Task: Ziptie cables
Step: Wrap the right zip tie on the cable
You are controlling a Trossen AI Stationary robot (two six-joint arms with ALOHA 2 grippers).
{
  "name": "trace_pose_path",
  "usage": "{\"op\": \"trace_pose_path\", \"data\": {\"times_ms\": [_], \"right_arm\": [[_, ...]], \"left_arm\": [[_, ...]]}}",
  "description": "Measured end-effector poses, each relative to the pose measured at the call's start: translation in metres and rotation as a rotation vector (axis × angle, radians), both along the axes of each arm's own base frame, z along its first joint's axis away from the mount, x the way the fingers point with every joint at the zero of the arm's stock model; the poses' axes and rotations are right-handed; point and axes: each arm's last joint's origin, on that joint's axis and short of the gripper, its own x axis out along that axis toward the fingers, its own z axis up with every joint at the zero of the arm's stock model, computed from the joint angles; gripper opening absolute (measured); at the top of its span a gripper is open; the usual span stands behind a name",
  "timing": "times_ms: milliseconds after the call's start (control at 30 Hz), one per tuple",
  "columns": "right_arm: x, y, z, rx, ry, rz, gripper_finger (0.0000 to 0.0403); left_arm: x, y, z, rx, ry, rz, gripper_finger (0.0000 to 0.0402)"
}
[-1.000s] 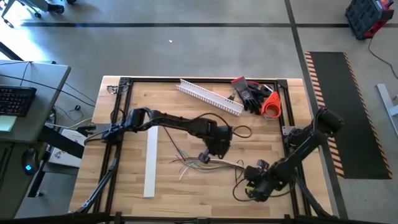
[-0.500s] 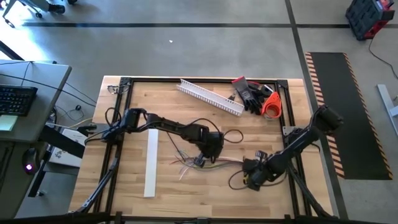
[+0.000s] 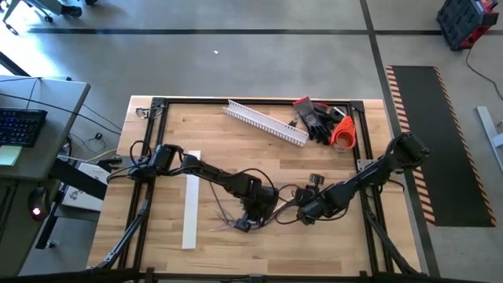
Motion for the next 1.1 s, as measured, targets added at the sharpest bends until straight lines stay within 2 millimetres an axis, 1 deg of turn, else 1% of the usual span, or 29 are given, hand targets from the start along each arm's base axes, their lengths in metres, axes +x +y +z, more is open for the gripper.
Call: {"op": "trace_pose_path", "data": {"times_ms": [100,167,233,300,400,467,533,567,633,700,767,867,933,1000,1100], "right_arm": [[-0.001,0.000,0.000,0.011,0.023,-0.004,0.0096],[-0.005,0.001,0.003,0.011,0.056,-0.032,0.0096],[-0.007,0.004,0.010,-0.003,0.084,-0.068,0.0096],[-0.010,0.007,0.021,-0.024,0.099,-0.090,0.0096],[-0.017,0.015,0.037,-0.036,0.100,-0.130,0.0096],[-0.023,0.023,0.048,-0.001,0.059,-0.177,0.0096],[-0.030,0.036,0.054,0.068,-0.003,-0.240,0.0097],[-0.033,0.045,0.055,0.119,-0.041,-0.251,0.0099],[-0.040,0.067,0.051,0.220,-0.128,-0.236,0.0104],[-0.050,0.085,0.042,0.292,-0.217,-0.257,0.0113],[-0.062,0.099,0.029,0.329,-0.280,-0.337,0.0125],[-0.074,0.107,0.011,0.317,-0.286,-0.418,0.0146],[-0.078,0.113,-0.001,0.283,-0.293,-0.405,0.0158],[-0.075,0.116,-0.013,0.235,-0.305,-0.380,0.0166],[-0.066,0.117,-0.027,0.158,-0.309,-0.357,0.0167]], "left_arm": [[-0.008,-0.006,0.021,0.043,-0.029,-0.009,0.0000],[-0.011,-0.010,0.039,0.076,-0.097,-0.027,0.0000],[-0.010,-0.010,0.064,0.067,-0.203,-0.042,0.0000],[-0.009,-0.007,0.079,0.066,-0.277,-0.051,0.0000],[-0.004,-0.006,0.081,0.070,-0.358,-0.113,0.0000],[0.002,-0.005,0.083,0.065,-0.432,-0.131,0.0000],[0.008,-0.005,0.088,0.055,-0.508,-0.145,0.0001],[0.010,-0.004,0.086,0.063,-0.516,-0.161,0.0001],[0.013,0.000,0.076,0.074,-0.524,-0.196,0.0005],[0.016,0.002,0.068,0.058,-0.525,-0.218,0.0013],[0.022,0.002,0.072,0.031,-0.582,-0.207,0.0022],[0.027,0.000,0.073,0.021,-0.641,-0.211,0.0034],[0.031,-0.002,0.066,0.020,-0.671,-0.224,0.0042],[0.035,-0.002,0.064,0.018,-0.708,-0.226,0.0054],[0.042,-0.005,0.067,0.011,-0.808,-0.220,0.0076]]}}
